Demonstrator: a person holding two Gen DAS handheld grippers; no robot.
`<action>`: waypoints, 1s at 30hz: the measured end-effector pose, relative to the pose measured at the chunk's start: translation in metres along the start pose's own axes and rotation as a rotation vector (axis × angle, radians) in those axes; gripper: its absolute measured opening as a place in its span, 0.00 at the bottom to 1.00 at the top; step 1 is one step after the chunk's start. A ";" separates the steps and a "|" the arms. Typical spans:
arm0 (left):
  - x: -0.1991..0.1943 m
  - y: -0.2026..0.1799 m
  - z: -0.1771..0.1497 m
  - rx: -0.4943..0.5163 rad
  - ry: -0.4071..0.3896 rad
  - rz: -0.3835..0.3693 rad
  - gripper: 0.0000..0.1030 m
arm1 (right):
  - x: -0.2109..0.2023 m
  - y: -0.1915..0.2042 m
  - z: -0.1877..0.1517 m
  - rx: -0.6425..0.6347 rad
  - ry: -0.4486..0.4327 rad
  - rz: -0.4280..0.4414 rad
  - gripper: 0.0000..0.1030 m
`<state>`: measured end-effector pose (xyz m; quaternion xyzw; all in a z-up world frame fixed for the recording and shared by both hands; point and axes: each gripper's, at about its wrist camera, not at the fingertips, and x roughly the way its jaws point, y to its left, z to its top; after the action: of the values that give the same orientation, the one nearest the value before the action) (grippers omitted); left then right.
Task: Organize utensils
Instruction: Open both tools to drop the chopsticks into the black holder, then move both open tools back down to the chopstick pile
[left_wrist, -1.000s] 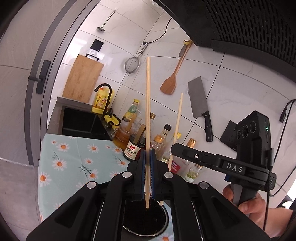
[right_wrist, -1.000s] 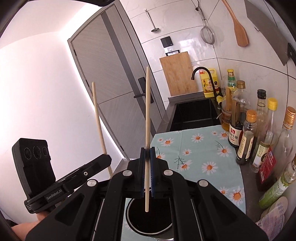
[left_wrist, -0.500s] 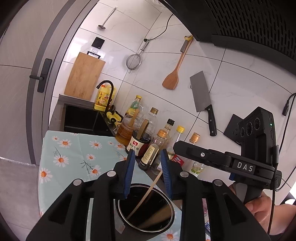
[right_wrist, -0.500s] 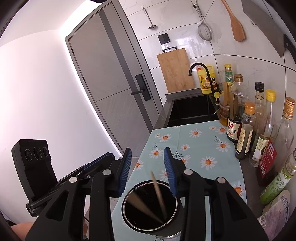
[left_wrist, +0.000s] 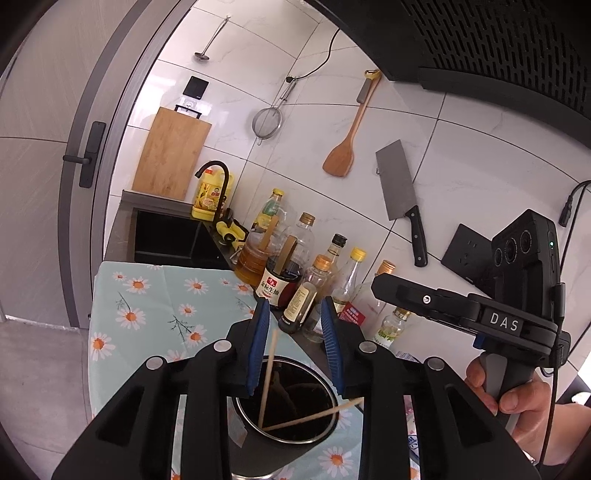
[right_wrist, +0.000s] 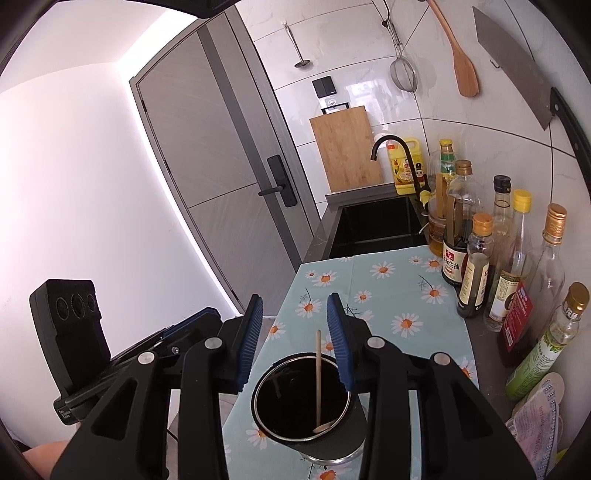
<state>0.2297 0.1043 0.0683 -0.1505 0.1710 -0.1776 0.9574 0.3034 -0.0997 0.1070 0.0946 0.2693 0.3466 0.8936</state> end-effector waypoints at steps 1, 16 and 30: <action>-0.003 -0.002 0.000 0.003 0.004 0.005 0.27 | -0.003 0.001 -0.001 -0.005 0.002 -0.003 0.36; -0.044 -0.026 -0.018 0.008 0.292 0.038 0.44 | -0.037 -0.003 -0.042 0.011 0.214 -0.009 0.52; -0.017 -0.023 -0.085 -0.110 0.714 0.102 0.44 | -0.014 -0.042 -0.106 0.190 0.555 -0.010 0.53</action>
<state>0.1757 0.0713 0.0047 -0.1216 0.5109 -0.1615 0.8355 0.2611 -0.1421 0.0088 0.0783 0.5351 0.3282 0.7745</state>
